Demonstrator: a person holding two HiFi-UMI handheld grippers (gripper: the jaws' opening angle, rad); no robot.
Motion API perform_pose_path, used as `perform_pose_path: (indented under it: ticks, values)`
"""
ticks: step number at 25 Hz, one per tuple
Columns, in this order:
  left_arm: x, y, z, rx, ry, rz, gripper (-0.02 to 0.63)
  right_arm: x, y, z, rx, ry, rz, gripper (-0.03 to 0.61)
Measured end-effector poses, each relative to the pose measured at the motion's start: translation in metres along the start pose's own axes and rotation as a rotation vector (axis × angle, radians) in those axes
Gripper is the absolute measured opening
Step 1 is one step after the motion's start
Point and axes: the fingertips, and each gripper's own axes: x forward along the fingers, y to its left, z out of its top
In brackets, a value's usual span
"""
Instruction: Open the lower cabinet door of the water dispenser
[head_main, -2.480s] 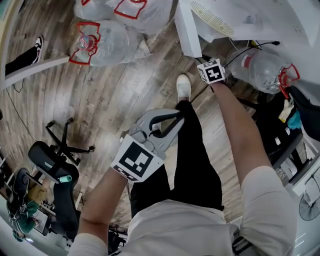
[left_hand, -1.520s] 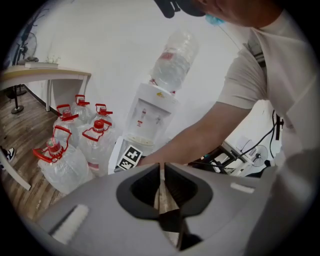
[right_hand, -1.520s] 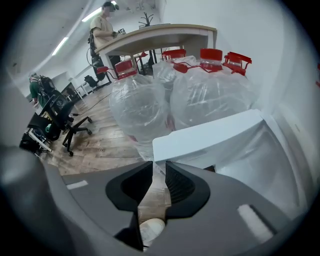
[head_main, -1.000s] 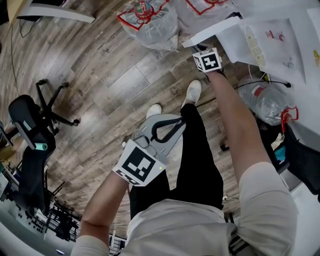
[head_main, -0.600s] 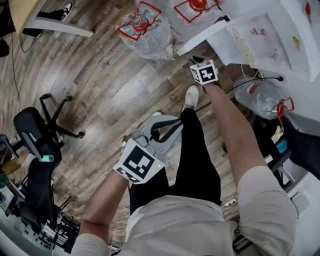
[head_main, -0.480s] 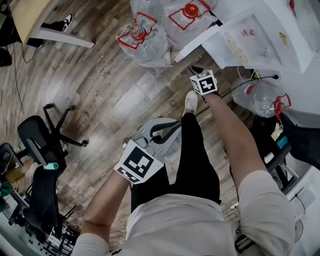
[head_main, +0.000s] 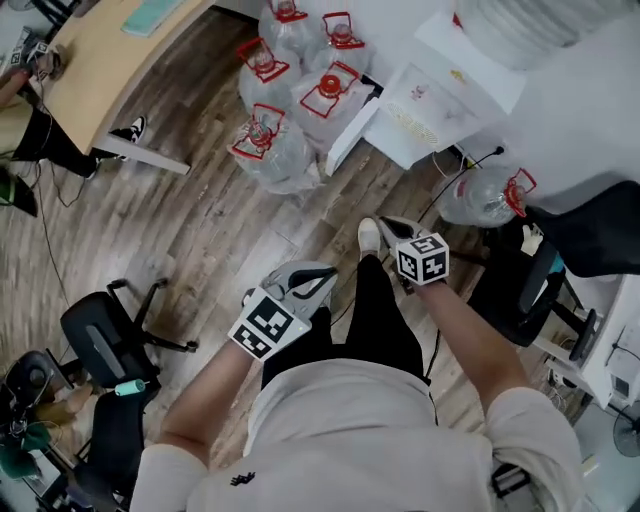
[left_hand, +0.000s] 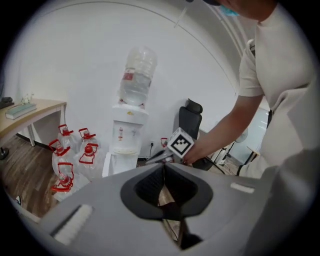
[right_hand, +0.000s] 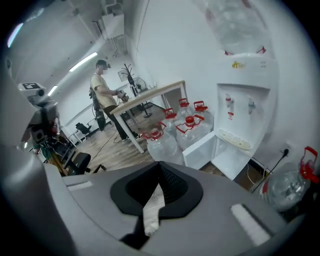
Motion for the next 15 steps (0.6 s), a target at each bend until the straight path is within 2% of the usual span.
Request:
perform_pose_path:
  ticks: [8, 15]
  values:
    - [-0.037, -0.042, 0.024, 0.03, 0.006, -0.064, 0.057, -0.165, 0.085, 0.009, -0.02, -0.136, -0.037, 0.0]
    - [-0.027, -0.095, 0.036, 0.107, 0.063, -0.142, 0.057, -0.257, 0.122, 0.001, -0.07, -0.19, -0.073, 0.0]
